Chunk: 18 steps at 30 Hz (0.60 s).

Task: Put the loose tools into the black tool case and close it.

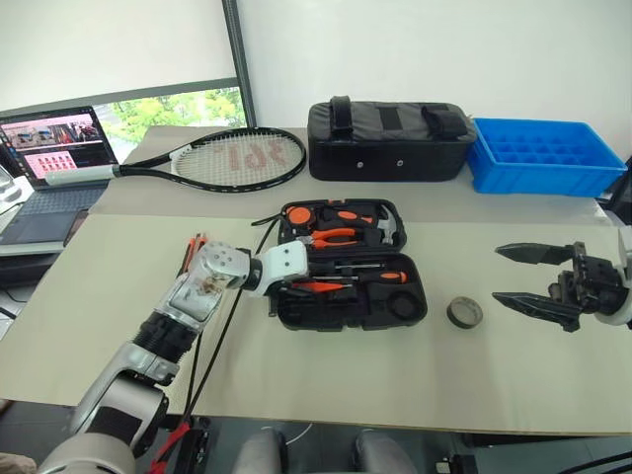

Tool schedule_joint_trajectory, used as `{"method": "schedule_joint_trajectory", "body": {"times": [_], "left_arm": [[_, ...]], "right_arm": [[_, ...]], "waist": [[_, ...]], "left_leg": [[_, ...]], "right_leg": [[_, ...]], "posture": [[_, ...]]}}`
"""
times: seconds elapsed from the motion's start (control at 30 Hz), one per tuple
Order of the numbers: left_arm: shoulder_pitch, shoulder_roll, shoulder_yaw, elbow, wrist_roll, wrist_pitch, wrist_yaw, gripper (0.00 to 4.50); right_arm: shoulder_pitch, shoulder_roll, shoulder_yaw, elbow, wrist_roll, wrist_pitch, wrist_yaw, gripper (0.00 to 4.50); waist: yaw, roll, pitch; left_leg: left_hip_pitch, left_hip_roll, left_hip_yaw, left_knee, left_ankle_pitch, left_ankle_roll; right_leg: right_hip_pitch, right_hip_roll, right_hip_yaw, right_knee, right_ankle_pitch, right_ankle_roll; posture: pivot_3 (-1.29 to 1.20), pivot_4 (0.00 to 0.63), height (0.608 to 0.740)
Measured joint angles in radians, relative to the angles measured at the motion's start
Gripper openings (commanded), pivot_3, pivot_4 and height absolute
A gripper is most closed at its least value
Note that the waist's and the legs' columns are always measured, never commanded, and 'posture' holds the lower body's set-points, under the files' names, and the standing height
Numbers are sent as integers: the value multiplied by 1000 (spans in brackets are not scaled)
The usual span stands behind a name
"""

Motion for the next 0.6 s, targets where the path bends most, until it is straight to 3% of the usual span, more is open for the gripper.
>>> {"method": "schedule_joint_trajectory", "body": {"times": [0.37, 0.43, 0.6], "left_arm": [[-11, -29, 2, 7, 13, 28, -9, 447], [-11, -33, 6, 8, 12, 34, -12, 1450], [5, -56, -5, 34, 13, 34, -15, 3211]], "right_arm": [[0, 0, 0, -2, 0, -2, 0, 4500], [0, 0, 0, -2, 0, -10, 0, 4500], [10, 0, 0, -2, 0, -12, 0, 4500]], "waist": [[1, 0, 0], [1, 0, 0], [1, 0, 0]], "left_leg": [[0, 0, 0, 0, 0, 0], [0, 0, 0, 0, 0, 0], [-1, 0, -1, 1, 0, 0]], "right_leg": [[0, 0, 0, 0, 0, 0], [0, 0, 0, 0, 0, 0], [0, 0, 0, 0, 0, 0]], "posture": [[0, 150, 708], [0, 150, 708], [0, 150, 708]]}}
